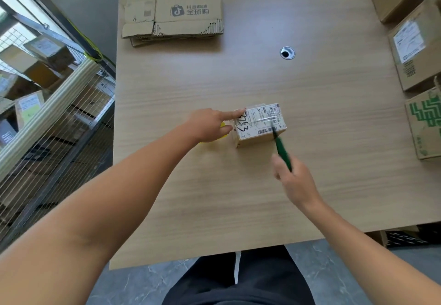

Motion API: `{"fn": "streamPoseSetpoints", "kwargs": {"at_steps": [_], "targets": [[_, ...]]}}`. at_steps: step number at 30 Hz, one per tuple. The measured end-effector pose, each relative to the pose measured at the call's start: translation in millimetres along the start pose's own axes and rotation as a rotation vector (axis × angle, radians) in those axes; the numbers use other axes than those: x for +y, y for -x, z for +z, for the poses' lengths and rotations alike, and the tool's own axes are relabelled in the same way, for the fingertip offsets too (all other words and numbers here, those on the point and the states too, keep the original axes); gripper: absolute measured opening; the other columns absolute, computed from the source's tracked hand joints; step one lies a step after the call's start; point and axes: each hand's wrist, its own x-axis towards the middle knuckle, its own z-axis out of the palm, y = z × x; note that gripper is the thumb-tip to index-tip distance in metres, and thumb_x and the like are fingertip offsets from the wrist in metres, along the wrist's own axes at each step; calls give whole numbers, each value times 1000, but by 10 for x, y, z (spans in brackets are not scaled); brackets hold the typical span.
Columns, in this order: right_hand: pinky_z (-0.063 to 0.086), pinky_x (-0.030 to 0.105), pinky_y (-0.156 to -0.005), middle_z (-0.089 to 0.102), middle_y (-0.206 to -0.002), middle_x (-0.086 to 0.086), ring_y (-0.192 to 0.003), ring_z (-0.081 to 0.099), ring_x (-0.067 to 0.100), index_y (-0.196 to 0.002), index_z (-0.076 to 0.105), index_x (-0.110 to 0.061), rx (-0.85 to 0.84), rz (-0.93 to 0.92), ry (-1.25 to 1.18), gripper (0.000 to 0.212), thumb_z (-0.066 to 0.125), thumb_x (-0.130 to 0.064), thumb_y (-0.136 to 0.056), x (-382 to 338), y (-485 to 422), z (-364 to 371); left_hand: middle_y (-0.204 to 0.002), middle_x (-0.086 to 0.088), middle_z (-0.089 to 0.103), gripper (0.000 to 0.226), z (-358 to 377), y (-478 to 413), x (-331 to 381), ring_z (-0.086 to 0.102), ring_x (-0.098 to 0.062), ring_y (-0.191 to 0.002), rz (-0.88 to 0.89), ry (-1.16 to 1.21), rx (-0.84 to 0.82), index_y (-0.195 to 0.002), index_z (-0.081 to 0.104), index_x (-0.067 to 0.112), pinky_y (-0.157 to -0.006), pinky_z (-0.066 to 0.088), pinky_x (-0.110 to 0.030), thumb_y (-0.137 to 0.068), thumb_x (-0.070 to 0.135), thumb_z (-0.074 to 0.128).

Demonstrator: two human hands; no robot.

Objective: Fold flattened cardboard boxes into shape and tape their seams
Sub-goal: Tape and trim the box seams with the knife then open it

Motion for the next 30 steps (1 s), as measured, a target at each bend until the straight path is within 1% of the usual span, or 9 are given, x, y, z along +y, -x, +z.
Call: {"fn": "streamPoseSetpoints", "kwargs": {"at_steps": [3,6,9,12,15,20,24,27,30], "targets": [[40,22,-70,53,-79,-18,-77,53,10,-84,58,-30,88,-141,-99,21,52,-37,-103,-573,-317,266,-103,5,73,52,68,52,54,62,-25,-99,-4,50,40,-145,24,65,-76,45,-34,-99,50,43],[38,12,-73,57,-110,1,-93,57,10,-88,59,-20,-40,8,-100,26,47,-35,-106,-875,-668,531,-108,4,73,50,119,124,83,63,-26,-100,-47,63,81,-146,30,60,-73,43,-32,-98,52,43],[35,3,-72,55,-118,-5,-99,56,4,-106,62,-19,-118,66,2,24,46,-37,-105,-708,-755,569,-87,6,68,57,106,202,30,63,-24,-89,-88,161,108,-148,30,52,-69,41,-32,-96,50,51],[37,13,-83,51,-111,-27,-109,54,3,-129,57,-16,-159,33,61,34,52,-36,-101,-613,-743,564,-72,2,65,29,99,287,-97,62,-19,-67,-122,482,81,-123,54,45,-66,50,-35,-94,44,58],[42,26,-87,55,-117,-18,-109,56,7,-137,49,-19,-229,38,128,45,56,-39,-97,-600,-748,510,-74,-1,68,17,69,358,-181,60,-14,-58,-91,735,-57,-112,63,37,-61,55,-32,-96,32,59],[46,34,-97,57,-114,-17,-111,57,8,-142,49,-19,-341,60,272,53,55,-44,-94,-609,-791,386,-67,4,71,24,-13,351,-248,63,-8,-45,-204,336,-141,-110,64,38,-58,46,-23,-91,52,58],[45,36,-102,54,-138,-8,-122,55,14,-149,44,-20,-416,53,372,58,56,-42,-96,-626,-828,288,-104,11,66,21,-3,323,-191,62,-8,-38,-212,250,-150,-109,59,45,-67,45,-26,-91,54,55],[23,25,-115,20,-168,-5,-152,22,14,-160,28,-23,-466,3,512,67,53,-39,-100,-585,-797,280,-109,2,65,15,22,340,-162,60,-9,-37,-237,326,-62,-101,66,39,-58,45,-26,-90,49,61],[5,16,-111,1,-171,-4,-155,0,6,-162,18,-22,-455,-15,582,70,48,-39,-102,-581,-772,353,-109,-2,61,15,56,381,-91,65,-16,-60,-276,262,19,-99,68,39,-60,40,-28,-90,49,60]]}}
